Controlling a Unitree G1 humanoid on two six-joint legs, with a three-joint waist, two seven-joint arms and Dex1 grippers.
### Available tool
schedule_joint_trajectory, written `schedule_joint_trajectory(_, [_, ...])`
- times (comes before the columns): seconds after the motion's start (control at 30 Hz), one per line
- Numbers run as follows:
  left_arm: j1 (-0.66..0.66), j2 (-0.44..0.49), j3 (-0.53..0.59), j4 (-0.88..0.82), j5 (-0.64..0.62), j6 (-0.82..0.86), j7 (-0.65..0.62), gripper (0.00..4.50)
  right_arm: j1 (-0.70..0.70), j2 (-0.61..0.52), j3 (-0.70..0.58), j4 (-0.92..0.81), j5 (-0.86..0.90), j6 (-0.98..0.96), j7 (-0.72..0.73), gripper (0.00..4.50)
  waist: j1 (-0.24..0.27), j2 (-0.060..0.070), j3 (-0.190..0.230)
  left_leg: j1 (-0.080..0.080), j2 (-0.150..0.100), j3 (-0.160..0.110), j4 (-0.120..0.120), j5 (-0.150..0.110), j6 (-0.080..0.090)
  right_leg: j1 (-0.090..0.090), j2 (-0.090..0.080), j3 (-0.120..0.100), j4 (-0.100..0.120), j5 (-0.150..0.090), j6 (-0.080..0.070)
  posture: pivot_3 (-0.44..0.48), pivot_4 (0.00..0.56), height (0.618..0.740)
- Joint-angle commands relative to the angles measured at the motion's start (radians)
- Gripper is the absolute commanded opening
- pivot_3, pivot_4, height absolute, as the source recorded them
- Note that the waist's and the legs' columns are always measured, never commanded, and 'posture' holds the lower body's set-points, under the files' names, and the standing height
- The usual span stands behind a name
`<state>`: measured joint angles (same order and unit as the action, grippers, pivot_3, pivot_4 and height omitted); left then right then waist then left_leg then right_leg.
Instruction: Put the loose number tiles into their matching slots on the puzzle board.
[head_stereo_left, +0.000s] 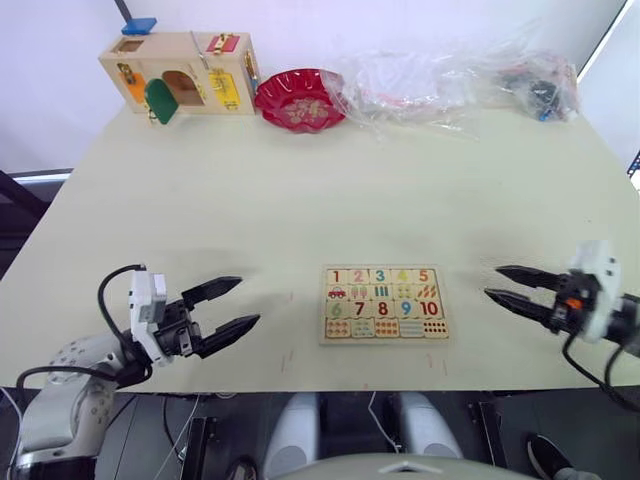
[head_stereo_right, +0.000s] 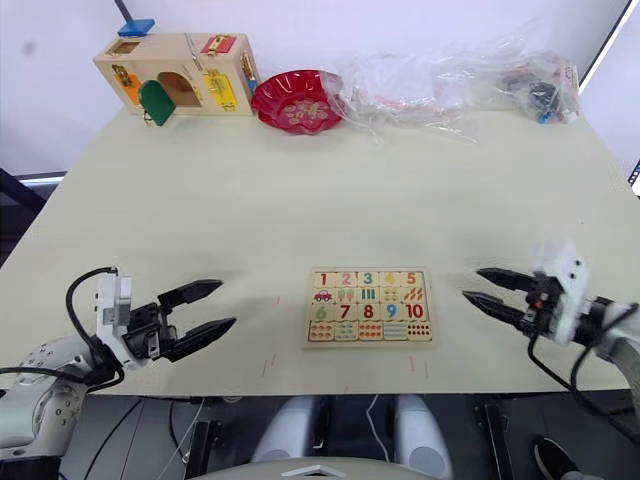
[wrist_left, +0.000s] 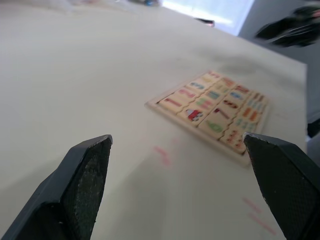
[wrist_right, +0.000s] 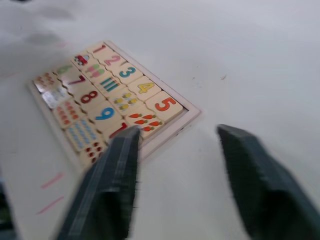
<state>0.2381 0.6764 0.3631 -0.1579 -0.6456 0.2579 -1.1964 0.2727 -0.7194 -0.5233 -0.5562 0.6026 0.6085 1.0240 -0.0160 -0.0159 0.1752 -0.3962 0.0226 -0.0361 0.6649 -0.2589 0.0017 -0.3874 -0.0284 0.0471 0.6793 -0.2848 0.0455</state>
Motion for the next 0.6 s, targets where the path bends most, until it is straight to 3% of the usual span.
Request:
schedule_joint_trajectory(0.03, [0.037, 0.021, 0.028, 0.002, 0.010, 0.007, 0.009, 4.50, 0.120, 0.029, -0.113, -0.100, 0.037, -0.010, -0.031, 4.47, 0.002, 0.000, 0.000, 0.000, 0.000, 0.000, 0.000, 0.000, 0.000, 0.000, 0.000, 0.000, 0.000, 0.000, 0.000, 0.000, 0.150, 0.740])
schedule_joint_trajectory(0.2, [0.091, 0.021, 0.042, 0.005, 0.020, 0.005, 0.020, 4.50, 0.266, 0.091, -0.179, -0.101, 0.037, -0.083, -0.037, 4.47, 0.003, -0.001, 0.000, 0.000, 0.000, 0.001, 0.001, 0.000, 0.000, 0.000, -0.001, 0.000, -0.001, 0.000, 0.000, 0.000, 0.150, 0.740])
schedule_joint_trajectory(0.6, [0.091, 0.023, 0.035, 0.025, 0.049, -0.022, 0.023, 4.50, 0.284, 0.095, -0.145, -0.039, 0.029, -0.166, -0.054, 4.47, 0.004, -0.001, 0.000, 0.000, 0.000, 0.001, 0.001, 0.000, 0.000, 0.000, -0.001, 0.000, -0.001, 0.000, 0.000, 0.000, 0.150, 0.740])
